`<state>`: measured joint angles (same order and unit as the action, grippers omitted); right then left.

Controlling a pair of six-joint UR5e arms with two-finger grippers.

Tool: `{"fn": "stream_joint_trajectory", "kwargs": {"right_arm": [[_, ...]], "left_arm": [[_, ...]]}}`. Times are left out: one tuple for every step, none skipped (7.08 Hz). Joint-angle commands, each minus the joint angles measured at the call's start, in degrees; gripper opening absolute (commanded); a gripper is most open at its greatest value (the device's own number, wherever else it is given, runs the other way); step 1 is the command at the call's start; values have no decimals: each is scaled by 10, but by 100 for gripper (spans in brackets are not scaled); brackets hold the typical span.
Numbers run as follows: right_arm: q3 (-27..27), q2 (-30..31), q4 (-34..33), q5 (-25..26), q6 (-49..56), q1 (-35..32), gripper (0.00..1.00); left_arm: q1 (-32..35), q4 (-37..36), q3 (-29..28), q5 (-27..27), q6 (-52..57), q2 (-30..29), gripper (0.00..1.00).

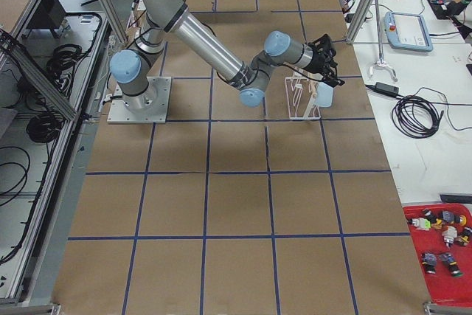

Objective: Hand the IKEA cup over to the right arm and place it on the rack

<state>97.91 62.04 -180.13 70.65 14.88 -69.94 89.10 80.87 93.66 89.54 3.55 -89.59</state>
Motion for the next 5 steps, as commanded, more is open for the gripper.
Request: {"fn": "stream_joint_trajectory", "kwargs": {"right_arm": [[-28, 73, 237, 6, 1, -2, 100], [-29, 105, 320, 32, 1, -5, 100], [-30, 131, 405, 62, 1, -25, 100], [-33, 155, 515, 103, -5, -49, 100], [-45, 176, 612, 127, -8, -87, 100]], "left_arm": [[-2, 0, 0, -1, 8, 2, 99], [-2, 0, 1, 0, 8, 4, 99], [-2, 0, 1, -1, 8, 4, 99], [-2, 0, 1, 0, 8, 4, 99], [-2, 0, 1, 0, 8, 4, 99]]}}
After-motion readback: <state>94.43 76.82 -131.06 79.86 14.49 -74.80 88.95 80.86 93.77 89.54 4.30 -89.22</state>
